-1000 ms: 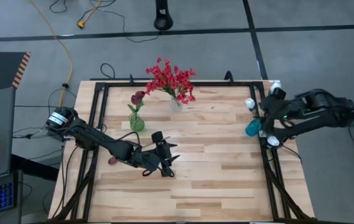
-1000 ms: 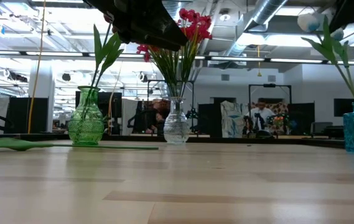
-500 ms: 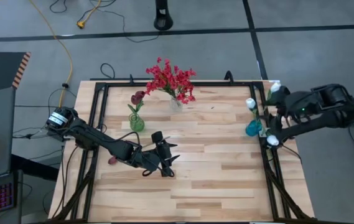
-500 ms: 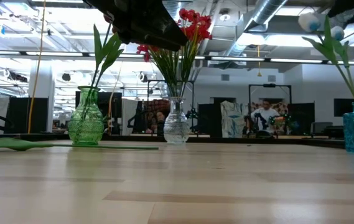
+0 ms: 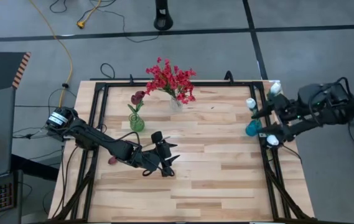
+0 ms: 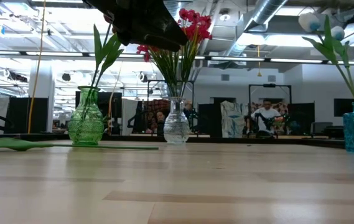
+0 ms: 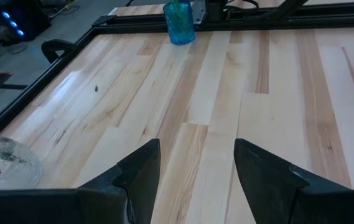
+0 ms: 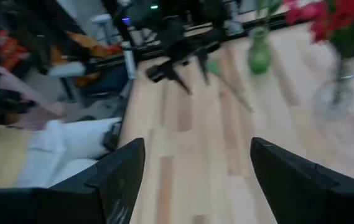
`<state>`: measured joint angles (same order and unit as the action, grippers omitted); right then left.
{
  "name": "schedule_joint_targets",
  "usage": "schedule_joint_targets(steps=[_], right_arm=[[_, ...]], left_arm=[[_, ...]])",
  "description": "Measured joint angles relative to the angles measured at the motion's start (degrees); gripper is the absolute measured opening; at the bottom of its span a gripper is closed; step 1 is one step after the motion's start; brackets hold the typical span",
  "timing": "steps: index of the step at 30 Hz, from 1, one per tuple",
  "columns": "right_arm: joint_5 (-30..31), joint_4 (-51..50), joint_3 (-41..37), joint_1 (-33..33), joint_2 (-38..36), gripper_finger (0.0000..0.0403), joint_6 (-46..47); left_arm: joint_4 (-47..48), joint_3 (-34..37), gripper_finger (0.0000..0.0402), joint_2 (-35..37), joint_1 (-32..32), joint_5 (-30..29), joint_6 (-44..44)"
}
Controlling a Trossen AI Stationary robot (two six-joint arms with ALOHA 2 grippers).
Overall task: Sort flowers into vase by color
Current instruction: Put the dark red tulip into the green vase
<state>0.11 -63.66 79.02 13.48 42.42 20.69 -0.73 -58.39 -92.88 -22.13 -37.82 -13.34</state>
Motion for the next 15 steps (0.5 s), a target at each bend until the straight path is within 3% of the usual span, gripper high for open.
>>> schedule_joint_targets(steps=[15], right_arm=[[0.8,6.6,-2.5,23.7,6.4,0.0317,5.1]], left_arm=[[0.0,0.0,0.0194,0.0,0.0,0.0,-3.0]])
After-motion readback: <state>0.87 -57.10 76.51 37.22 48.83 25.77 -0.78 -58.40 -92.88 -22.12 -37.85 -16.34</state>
